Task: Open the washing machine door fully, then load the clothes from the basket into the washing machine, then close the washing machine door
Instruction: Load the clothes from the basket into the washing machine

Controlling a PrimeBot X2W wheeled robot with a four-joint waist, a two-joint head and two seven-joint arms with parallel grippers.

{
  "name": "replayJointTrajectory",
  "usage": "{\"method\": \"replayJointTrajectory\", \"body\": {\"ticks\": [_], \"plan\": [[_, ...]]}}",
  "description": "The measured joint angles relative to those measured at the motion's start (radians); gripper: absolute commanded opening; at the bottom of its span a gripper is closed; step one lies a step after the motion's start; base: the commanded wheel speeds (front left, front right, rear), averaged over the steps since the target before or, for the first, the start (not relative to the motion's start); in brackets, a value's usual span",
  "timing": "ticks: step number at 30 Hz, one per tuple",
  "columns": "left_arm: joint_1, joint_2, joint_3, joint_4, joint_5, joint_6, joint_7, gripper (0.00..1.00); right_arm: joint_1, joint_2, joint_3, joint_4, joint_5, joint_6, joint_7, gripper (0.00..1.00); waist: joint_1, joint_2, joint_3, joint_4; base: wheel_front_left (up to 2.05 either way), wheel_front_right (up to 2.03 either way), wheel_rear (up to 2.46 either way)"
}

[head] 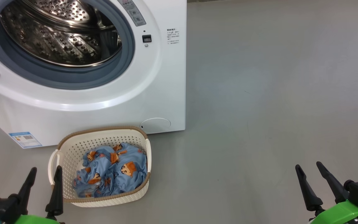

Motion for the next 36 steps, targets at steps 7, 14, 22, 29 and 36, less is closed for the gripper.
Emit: {"method": "replayJointTrajectory", "body": {"ticks": [7,14,22,29,36], "plan": [[0.0,-0.013,0.0,-0.013,-0.005,0.0,0.0,1.0,0.0,0.005,0.0,-0.001,0.0,0.0,0.0,1.0,0.0,0.0,0.006,0.0,0.0,0.0,0.0],[0.0,-0.013,-0.003,-0.015,-0.017,0.0,0.0,1.0,0.0,0.007,0.0,-0.001,0.0,0.0,0.0,1.0,0.0,0.0,0.01,0.002,0.0,0.0,0.0],[0.0,-0.013,-0.001,-0.017,-0.021,0.0,0.0,1.0,0.0,0.008,0.0,-0.002,0.0,0.0,0.0,1.0,0.0,0.0,0.012,0.004,0.0,0.0,0.0],[-0.001,-0.014,0.0,-0.017,-0.028,0.0,0.0,1.0,0.0,0.01,-0.001,-0.002,0.0,0.0,0.0,1.0,0.0,0.0,0.019,0.006,0.0,0.0,0.0],[-0.002,-0.015,0.002,-0.017,-0.034,0.0,0.0,1.0,-0.001,0.013,-0.001,-0.002,0.0,0.0,0.0,1.0,0.0,0.0,0.028,0.008,0.0,0.0,0.0]]}}
